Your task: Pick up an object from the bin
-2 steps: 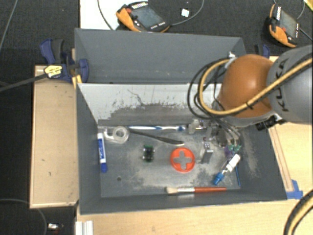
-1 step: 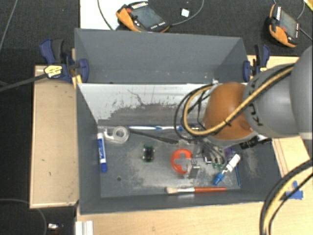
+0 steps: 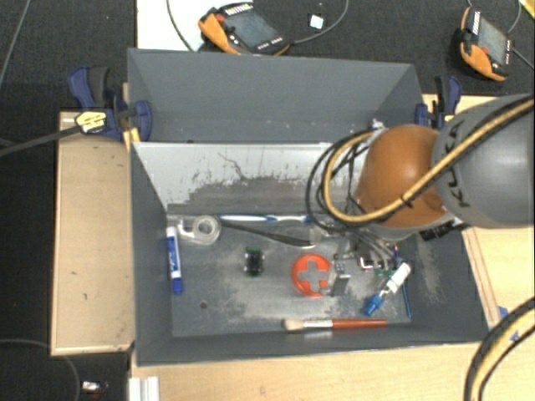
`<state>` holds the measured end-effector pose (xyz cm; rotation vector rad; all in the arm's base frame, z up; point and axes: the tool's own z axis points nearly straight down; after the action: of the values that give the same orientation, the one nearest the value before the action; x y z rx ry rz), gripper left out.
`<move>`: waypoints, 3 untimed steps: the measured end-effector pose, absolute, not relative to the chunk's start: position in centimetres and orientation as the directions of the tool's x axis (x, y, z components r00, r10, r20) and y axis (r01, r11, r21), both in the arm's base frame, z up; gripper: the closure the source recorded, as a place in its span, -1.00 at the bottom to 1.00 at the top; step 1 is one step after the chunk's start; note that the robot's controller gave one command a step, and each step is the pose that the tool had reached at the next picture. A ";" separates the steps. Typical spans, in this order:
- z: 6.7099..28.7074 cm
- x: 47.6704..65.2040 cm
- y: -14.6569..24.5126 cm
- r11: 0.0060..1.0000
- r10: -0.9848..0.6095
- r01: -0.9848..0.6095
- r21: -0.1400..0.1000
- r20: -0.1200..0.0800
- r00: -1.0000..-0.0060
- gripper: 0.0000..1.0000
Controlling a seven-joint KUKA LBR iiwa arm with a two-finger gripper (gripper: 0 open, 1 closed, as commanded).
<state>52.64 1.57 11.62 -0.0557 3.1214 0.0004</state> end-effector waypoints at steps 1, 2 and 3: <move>10.0 50.6 0.5 0.990 0.142 0.142 0.001 -0.004 -0.990 -1.00; 7.1 51.8 1.1 0.990 0.139 0.139 0.004 -0.017 -0.990 -1.00; 7.1 50.0 2.8 0.977 0.215 0.215 0.004 -0.013 -0.976 1.00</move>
Offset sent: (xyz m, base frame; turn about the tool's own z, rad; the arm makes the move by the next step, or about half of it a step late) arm -0.0089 -0.0048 -0.0462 0.1774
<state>50.01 2.82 7.11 0.3391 3.1103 0.0040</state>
